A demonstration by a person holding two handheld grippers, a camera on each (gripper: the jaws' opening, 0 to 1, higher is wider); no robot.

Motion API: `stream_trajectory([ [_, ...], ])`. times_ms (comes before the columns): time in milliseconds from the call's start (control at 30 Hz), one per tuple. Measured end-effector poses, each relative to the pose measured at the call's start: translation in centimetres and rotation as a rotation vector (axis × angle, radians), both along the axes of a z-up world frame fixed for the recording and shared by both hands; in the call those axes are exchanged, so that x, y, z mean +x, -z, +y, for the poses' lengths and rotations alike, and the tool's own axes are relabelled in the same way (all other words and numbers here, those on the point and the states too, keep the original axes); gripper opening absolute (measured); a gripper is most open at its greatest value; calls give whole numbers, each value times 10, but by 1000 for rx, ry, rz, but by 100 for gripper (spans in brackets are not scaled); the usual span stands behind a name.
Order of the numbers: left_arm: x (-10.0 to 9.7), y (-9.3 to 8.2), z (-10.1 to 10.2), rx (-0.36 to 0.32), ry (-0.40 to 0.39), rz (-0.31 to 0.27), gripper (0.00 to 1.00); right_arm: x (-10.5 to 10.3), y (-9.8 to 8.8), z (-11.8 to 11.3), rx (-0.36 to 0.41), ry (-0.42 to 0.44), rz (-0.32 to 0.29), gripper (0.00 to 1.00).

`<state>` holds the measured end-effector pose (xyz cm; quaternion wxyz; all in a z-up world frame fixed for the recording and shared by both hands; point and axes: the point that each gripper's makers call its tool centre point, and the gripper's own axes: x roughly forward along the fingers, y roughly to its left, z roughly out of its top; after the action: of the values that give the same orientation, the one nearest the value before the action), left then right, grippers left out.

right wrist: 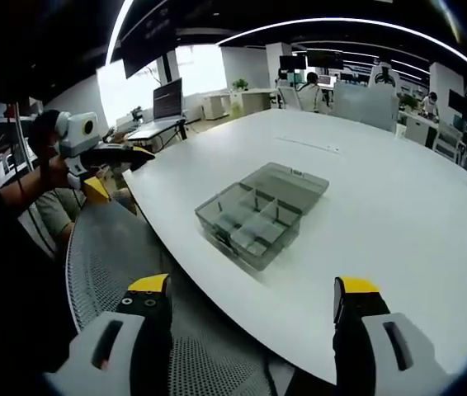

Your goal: Insert the divider into the dual guide fixture by aligning both edges with the guide slots and pushing it downward to the bottom, including one-sided entry, uneven engagement, binding, and posture correction.

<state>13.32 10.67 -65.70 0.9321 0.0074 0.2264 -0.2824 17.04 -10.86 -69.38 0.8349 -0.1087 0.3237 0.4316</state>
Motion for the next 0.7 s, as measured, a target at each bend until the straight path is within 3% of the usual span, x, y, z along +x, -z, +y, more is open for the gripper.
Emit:
stream_trajectory([
  [700,7,4,6,2,3,5,95,5,2,4,8,0,5,79],
])
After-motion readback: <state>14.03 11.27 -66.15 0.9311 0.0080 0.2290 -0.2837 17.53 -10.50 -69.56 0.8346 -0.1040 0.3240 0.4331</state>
